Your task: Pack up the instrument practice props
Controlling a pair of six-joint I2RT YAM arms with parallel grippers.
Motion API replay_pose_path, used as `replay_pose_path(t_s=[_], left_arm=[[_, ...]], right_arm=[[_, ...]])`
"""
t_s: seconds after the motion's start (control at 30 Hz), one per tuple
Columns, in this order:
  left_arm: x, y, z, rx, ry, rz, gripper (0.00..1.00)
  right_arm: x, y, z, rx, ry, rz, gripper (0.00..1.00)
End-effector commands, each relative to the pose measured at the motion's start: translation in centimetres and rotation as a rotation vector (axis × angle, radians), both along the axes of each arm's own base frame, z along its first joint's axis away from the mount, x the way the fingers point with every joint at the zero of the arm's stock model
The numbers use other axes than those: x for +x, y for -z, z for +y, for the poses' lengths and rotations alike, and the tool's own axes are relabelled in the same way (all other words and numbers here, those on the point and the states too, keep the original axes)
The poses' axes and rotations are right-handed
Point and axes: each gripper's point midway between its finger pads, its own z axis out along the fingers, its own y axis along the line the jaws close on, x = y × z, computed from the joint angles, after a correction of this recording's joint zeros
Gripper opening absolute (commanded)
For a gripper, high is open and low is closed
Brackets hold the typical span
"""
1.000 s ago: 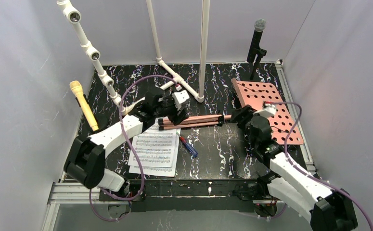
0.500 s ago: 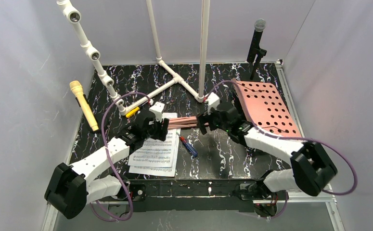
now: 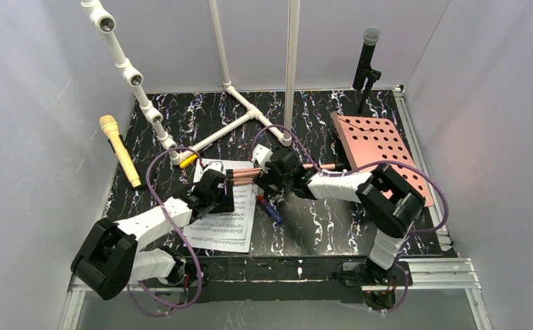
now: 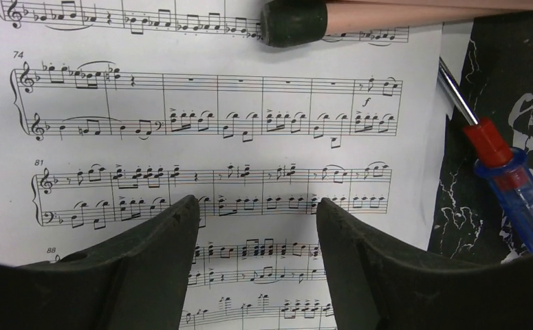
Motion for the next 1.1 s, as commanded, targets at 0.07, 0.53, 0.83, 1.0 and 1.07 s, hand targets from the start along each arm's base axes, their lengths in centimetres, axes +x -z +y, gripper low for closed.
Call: replay_pose_path(t_s=[0.07, 0.53, 0.83, 1.0, 1.07], left_arm=[[-1.1, 1.0, 1.4, 0.012, -0.112, 0.035, 0.62], [-1.8, 1.4, 1.7, 0.016, -0.121, 0.062, 0.61], [-1.2, -0.8, 1.7, -0.011, -0.115, -0.006, 0.62], [0.1, -4.3, 1.3, -0.041, -0.086, -0.118, 0.65], [1.0, -6.3, 1.2, -0.037, -0.061, -0.179, 0.66]], right_arm=[[5.1, -1.9, -0.1, 0.012, 0.185, -0.195, 0.99], [9.7, -4.4, -1.4, 0.078, 0.445, -0.316, 0.99], [7.7, -8.5, -1.9, 0.171, 0.411, -0.284, 0.99], [6.9, -12.3, -5.2, 0.237, 0.448, -0.268, 0.99], [7.7, -13.3, -7.6, 0.263, 0.49, -0.24, 0.99]])
